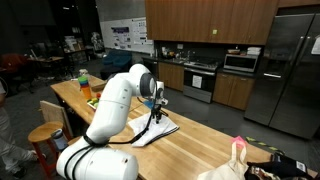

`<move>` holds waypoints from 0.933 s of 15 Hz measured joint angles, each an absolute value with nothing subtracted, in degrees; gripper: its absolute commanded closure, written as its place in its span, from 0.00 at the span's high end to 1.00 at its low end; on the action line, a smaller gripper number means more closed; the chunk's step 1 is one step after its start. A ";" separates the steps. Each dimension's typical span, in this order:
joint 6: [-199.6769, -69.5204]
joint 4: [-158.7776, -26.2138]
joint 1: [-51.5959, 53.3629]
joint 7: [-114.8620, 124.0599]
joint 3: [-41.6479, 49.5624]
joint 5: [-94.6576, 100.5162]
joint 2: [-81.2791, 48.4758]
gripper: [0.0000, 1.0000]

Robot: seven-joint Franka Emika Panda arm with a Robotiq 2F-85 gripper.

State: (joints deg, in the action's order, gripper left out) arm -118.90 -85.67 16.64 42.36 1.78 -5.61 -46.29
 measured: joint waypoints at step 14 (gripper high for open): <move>-123.23 -89.40 16.62 42.28 1.57 -5.70 -45.07 0.71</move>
State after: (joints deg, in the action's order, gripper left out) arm -123.23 -89.40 16.62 42.28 1.57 -5.70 -45.07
